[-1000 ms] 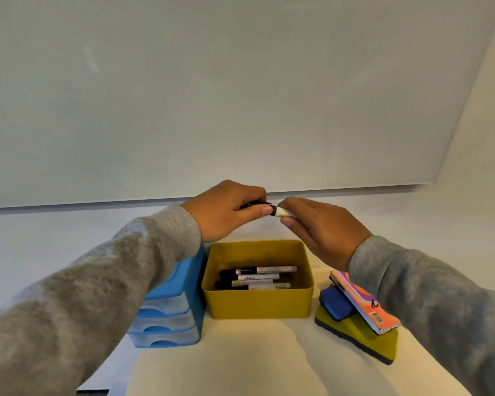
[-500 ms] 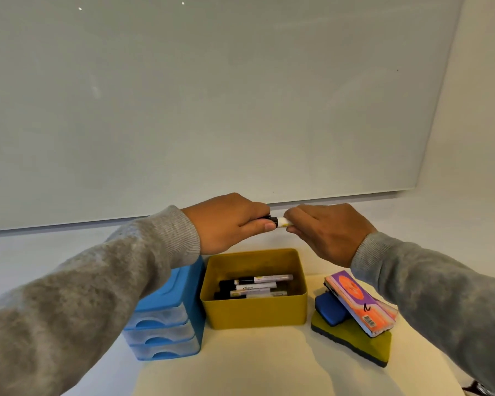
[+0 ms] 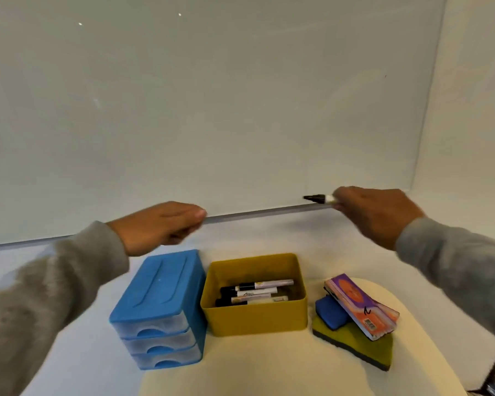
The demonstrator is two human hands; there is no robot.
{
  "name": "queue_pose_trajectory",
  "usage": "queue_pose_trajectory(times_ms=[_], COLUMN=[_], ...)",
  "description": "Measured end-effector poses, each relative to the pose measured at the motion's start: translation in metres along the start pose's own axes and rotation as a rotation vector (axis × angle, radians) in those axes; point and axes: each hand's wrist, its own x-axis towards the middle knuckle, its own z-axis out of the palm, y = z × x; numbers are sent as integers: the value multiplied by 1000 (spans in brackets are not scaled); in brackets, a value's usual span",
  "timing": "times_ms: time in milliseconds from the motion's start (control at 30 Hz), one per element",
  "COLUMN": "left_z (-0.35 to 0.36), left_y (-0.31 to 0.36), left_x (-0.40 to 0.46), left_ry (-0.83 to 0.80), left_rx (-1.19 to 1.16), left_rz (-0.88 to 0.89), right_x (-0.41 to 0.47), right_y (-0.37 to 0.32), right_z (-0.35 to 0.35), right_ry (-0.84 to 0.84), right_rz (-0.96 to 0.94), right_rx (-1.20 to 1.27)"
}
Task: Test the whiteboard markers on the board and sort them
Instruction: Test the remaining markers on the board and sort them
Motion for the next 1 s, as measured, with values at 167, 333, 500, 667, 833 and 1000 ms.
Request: queue_pose_trajectory(times_ms=[167, 333, 500, 667, 833, 1000], left_z=[8, 20, -22, -63, -89, -80], left_y=[-4, 13, 38, 73, 95, 79], left_x=[15, 43, 61, 82, 108, 127], left_ry=[158, 330, 771, 1010, 1170, 1158], left_rx=[78, 301, 343, 427, 465, 798], left_rz=[12, 144, 312, 468, 504, 352], right_x=[-5, 14, 56, 115, 162, 196], right_y=[-18, -60, -61, -57, -57, -54], right_z=[15, 16, -31, -81, -118, -130], right_ry=[29, 131, 423, 714, 843, 930], right_rz=[147, 126, 224, 316, 173, 30], right_rx=[270, 562, 725, 963, 952, 752])
